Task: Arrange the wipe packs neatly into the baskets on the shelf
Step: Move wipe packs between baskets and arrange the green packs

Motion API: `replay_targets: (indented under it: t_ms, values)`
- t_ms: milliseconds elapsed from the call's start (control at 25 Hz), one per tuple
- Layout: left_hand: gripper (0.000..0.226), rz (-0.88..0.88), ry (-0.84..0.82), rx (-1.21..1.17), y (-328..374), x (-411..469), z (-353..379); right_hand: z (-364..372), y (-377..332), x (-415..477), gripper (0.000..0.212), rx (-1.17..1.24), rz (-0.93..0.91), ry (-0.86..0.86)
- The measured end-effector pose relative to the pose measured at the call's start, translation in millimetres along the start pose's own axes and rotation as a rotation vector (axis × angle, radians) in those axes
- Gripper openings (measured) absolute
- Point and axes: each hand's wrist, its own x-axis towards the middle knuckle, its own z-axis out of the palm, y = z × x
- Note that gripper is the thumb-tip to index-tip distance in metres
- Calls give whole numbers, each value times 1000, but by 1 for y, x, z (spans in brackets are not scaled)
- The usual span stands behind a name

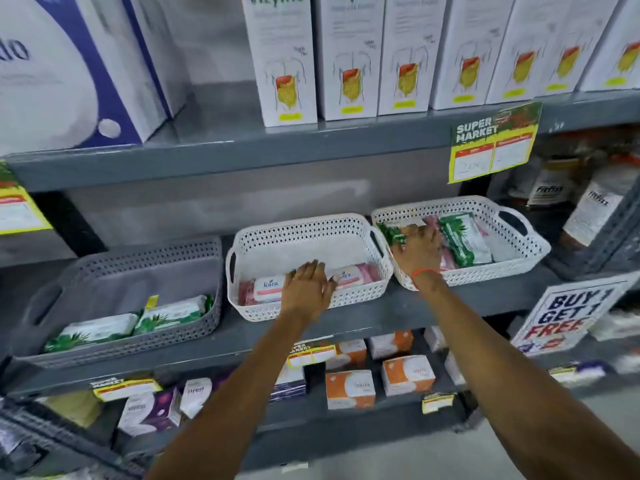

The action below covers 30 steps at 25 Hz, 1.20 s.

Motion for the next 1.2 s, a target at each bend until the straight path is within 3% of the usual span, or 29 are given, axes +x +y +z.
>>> replay_targets:
  t_ms: [160, 480, 600, 1080, 1200]
  values:
    - [58, -2, -71, 93, -8, 3, 14, 9, 12, 29, 64, -105, 41, -251]
    - [56, 7, 43, 143, -8, -2, 19, 30, 4, 63, 54, -120, -13, -255]
    - [67, -9, 76, 122, -6, -2, 18, 32, 8, 81, 53, -190, -70, -287]
    - [85, -95, 69, 101, -4, -1, 22, 53, 10, 128, 92, -428, -172, -592]
    - [88, -97, 75, 117, -4, -2, 22, 62, 12, 133, 69, -435, -213, -509]
